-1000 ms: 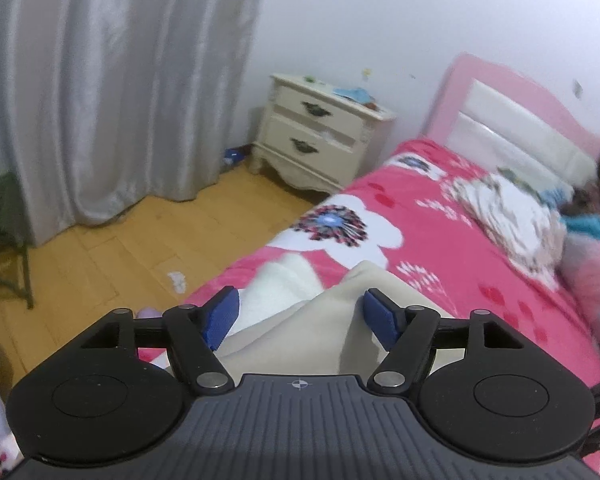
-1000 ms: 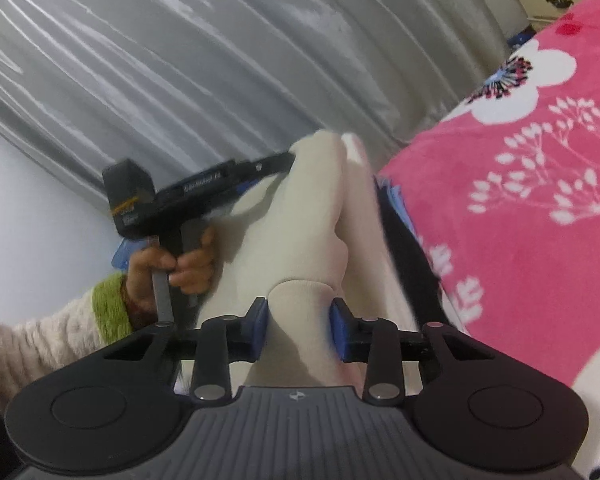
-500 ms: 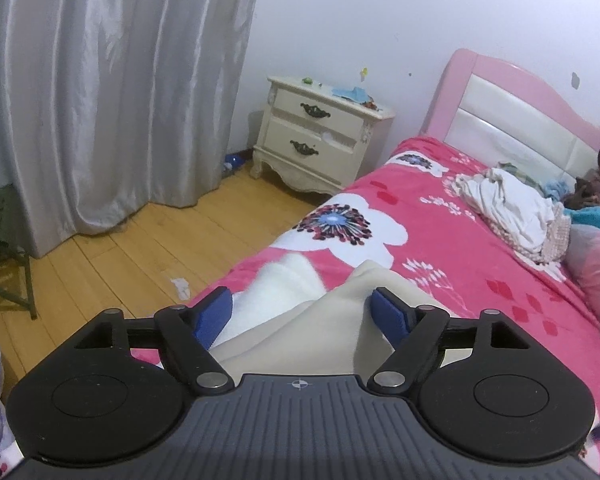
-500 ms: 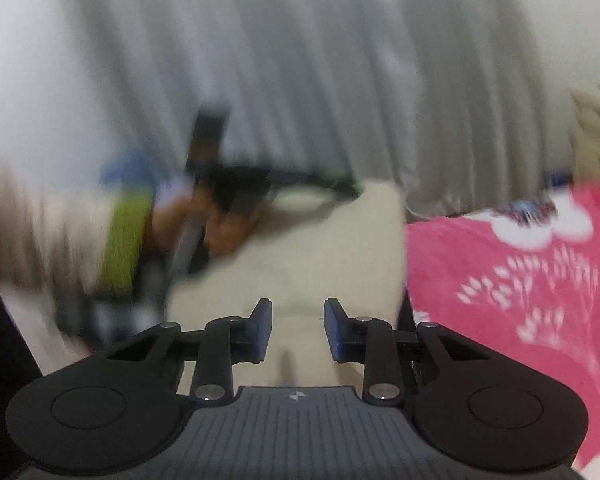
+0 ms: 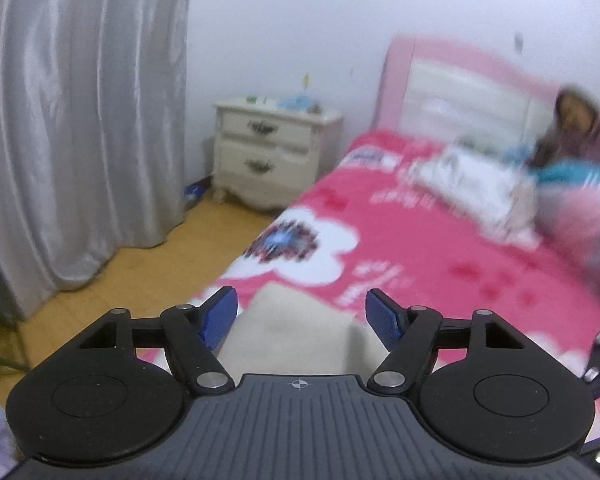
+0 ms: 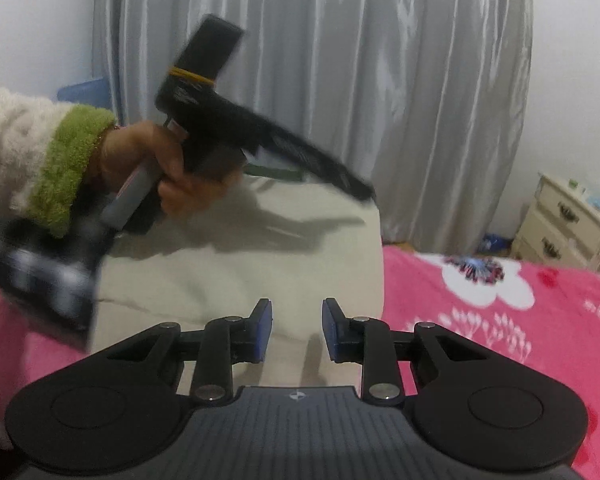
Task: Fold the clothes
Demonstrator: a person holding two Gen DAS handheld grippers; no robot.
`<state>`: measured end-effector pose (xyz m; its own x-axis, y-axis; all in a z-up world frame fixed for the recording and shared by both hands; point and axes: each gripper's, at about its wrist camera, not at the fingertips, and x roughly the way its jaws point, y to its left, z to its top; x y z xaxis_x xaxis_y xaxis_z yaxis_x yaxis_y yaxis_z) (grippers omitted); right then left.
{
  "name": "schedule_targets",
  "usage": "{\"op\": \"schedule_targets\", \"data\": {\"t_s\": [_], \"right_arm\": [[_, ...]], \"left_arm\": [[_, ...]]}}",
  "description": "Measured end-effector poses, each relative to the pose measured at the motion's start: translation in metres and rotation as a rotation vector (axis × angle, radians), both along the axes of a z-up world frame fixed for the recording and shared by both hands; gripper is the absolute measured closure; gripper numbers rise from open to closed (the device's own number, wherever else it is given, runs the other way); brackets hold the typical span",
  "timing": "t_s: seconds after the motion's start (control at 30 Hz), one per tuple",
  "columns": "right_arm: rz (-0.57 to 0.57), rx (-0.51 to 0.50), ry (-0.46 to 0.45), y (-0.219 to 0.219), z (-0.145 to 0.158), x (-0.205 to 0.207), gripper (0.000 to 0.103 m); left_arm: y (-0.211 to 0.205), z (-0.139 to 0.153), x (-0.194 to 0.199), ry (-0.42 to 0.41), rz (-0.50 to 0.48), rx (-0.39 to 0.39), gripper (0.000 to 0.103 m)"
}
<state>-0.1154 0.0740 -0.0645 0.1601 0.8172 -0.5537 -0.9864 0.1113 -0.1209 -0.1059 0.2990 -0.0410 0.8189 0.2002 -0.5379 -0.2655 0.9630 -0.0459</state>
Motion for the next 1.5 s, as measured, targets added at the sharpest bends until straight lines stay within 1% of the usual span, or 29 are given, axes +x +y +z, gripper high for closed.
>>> {"op": "schedule_targets", "data": {"t_s": [0.03, 0.07, 0.1, 0.13, 0.2, 0.23, 0.27, 0.3, 0.37, 0.43, 0.53, 0.6, 0.63, 0.67, 0.7, 0.8, 0.87, 0.93, 1.0, 1.03, 1.1, 1.17, 1.27, 1.37, 1.47, 1.5], "right_arm": [[-0.022, -0.011, -0.019, 0.008, -0.006, 0.002, 0.073], [-0.044, -0.013, -0.005, 0.014, -0.011, 0.008, 0.073], [-0.062, 0.001, 0.046, 0.015, -0.013, 0.018, 0.073], [-0.084, 0.024, 0.125, 0.013, -0.011, 0.03, 0.073], [-0.121, 0.066, 0.3, 0.01, -0.009, 0.062, 0.071], [-0.131, 0.081, 0.353, 0.011, -0.01, 0.075, 0.069], [-0.134, 0.091, 0.406, 0.016, -0.013, 0.09, 0.062], [-0.126, 0.09, 0.457, 0.022, -0.017, 0.101, 0.058], [-0.112, 0.083, 0.559, 0.038, -0.026, 0.121, 0.057], [-0.092, 0.087, 0.624, 0.056, -0.034, 0.132, 0.056], [-0.057, 0.099, 0.711, 0.077, -0.042, 0.14, 0.056], [-0.042, 0.107, 0.758, 0.086, -0.046, 0.144, 0.061], [-0.033, 0.111, 0.769, 0.09, -0.048, 0.146, 0.065], [-0.025, 0.123, 0.763, 0.091, -0.048, 0.144, 0.077], [-0.021, 0.137, 0.755, 0.092, -0.045, 0.141, 0.08], [-0.01, 0.155, 0.706, 0.099, -0.038, 0.128, 0.081], [-0.001, 0.153, 0.696, 0.108, -0.037, 0.126, 0.081], [0.0, 0.144, 0.668, 0.114, -0.034, 0.124, 0.081], [-0.01, 0.136, 0.648, 0.112, -0.038, 0.125, 0.081], [-0.021, 0.135, 0.653, 0.11, -0.042, 0.127, 0.081], [-0.059, 0.148, 0.695, 0.104, -0.05, 0.135, 0.081], [-0.094, 0.175, 0.734, 0.104, -0.057, 0.135, 0.081], [-0.11, 0.181, 0.702, 0.111, -0.058, 0.13, 0.081], [-0.133, 0.18, 0.689, 0.111, -0.059, 0.13, 0.08], [-0.142, 0.18, 0.655, 0.096, -0.045, 0.131, 0.074], [-0.135, 0.188, 0.644, 0.087, -0.036, 0.132, 0.074]], "left_arm": [[0.003, -0.009, 0.006, 0.019, 0.011, 0.017, 0.026], [0.008, -0.015, 0.007, 0.022, 0.028, -0.005, 0.025], [0.015, -0.017, 0.005, 0.015, 0.046, -0.053, 0.025], [0.017, -0.015, 0.001, 0.003, 0.055, -0.07, 0.025], [0.016, -0.01, -0.009, -0.022, 0.064, -0.066, 0.026], [0.015, -0.008, -0.013, -0.029, 0.063, -0.061, 0.026], [0.014, -0.006, -0.017, -0.033, 0.058, -0.055, 0.026], [0.016, -0.005, -0.021, -0.036, 0.058, -0.06, 0.026], [0.023, -0.004, -0.024, -0.041, 0.063, -0.096, 0.025], [0.029, -0.006, -0.026, -0.044, 0.065, -0.131, 0.025], [0.032, -0.01, -0.027, -0.056, 0.065, -0.151, 0.025], [0.034, -0.012, -0.027, -0.062, 0.072, -0.154, 0.025], [0.036, -0.013, -0.029, -0.066, 0.078, -0.157, 0.025], [0.038, -0.013, -0.031, -0.073, 0.084, -0.162, 0.025], [0.04, -0.012, -0.034, -0.081, 0.091, -0.166, 0.025], [0.047, -0.009, -0.044, -0.103, 0.129, -0.176, 0.024], [0.051, -0.009, -0.047, -0.114, 0.152, -0.186, 0.024], [0.055, -0.012, -0.043, -0.119, 0.162, -0.203, 0.024], [0.056, -0.017, -0.033, -0.111, 0.16, -0.219, 0.024], [0.055, -0.019, -0.027, -0.102, 0.154, -0.216, 0.024], [0.052, -0.02, -0.019, -0.096, 0.151, -0.194, 0.024], [0.056, -0.023, -0.02, -0.098, 0.162, -0.194, 0.024], [0.065, -0.026, -0.02, -0.097, 0.173, -0.236, 0.023], [0.065, -0.027, -0.017, -0.083, 0.165, -0.25, 0.023], [0.056, -0.014, -0.022, -0.08, 0.168, -0.244, 0.025], [0.053, -0.006, -0.027, -0.096, 0.165, -0.248, 0.026]]}}
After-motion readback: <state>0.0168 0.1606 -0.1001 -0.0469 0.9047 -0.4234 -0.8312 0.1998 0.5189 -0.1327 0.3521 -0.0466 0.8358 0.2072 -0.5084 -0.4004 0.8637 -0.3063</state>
